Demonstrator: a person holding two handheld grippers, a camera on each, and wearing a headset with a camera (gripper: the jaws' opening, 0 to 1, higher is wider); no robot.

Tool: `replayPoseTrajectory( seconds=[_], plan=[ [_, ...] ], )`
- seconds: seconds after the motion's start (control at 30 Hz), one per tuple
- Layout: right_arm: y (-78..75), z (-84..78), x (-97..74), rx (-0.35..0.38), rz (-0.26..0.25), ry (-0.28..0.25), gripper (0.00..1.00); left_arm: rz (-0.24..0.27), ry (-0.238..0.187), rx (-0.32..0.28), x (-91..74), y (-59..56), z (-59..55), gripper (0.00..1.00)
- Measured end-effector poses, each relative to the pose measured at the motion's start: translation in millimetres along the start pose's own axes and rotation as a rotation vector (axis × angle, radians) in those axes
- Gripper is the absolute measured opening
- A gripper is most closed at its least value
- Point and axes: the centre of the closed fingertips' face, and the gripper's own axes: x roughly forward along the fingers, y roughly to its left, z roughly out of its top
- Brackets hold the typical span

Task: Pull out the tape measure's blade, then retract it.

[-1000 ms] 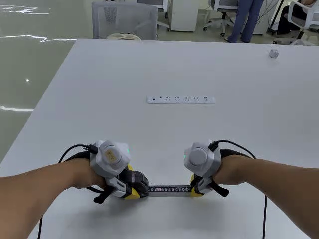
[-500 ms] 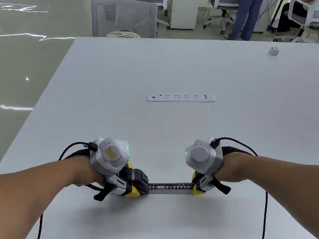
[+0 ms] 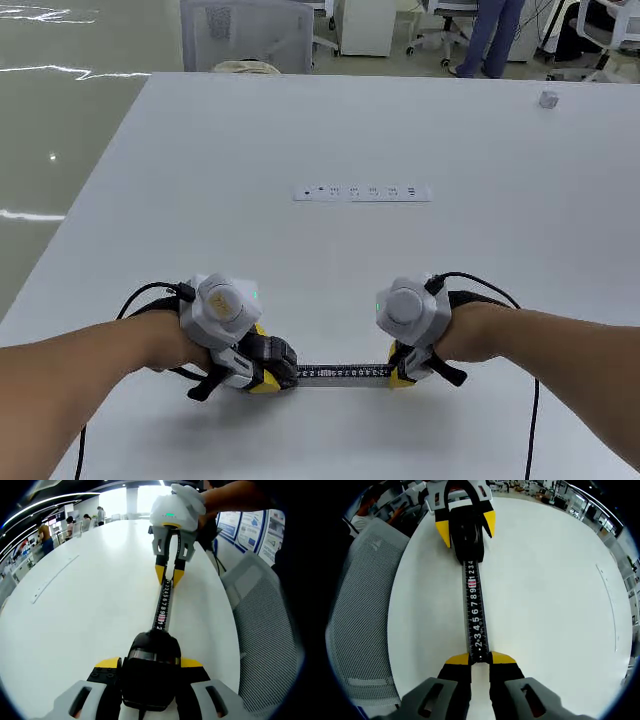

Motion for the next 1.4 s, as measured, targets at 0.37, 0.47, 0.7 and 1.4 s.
replayPoseTrajectory(
  seconds=[0.37, 0.47, 0.7, 1.4],
  plan=[
    [-0.9, -5.2, -1.1, 0.003, -0.005, 0.006, 0.12, 0.002, 0.0, -0.006, 0.2, -0.1, -0.1, 0.39],
    [-1.6, -6.8, -1.4, 0.02, -0.002, -0.001, 0.12, 0.001, -0.004, -0.013, 0.1, 0.0, -0.1, 0.39],
    [-1.4, -9.1, -2.3, 0.002, -0.003, 0.009, 0.12, 0.002, -0.001, -0.006, 0.1, -0.2, -0.2, 0.39],
    [-1.4, -16.2, -4.5, 0.001, -0.009, 0.003, 0.13, 0.005, 0.003, -0.003, 0.1, 0.2, -0.3, 0.39]
  ],
)
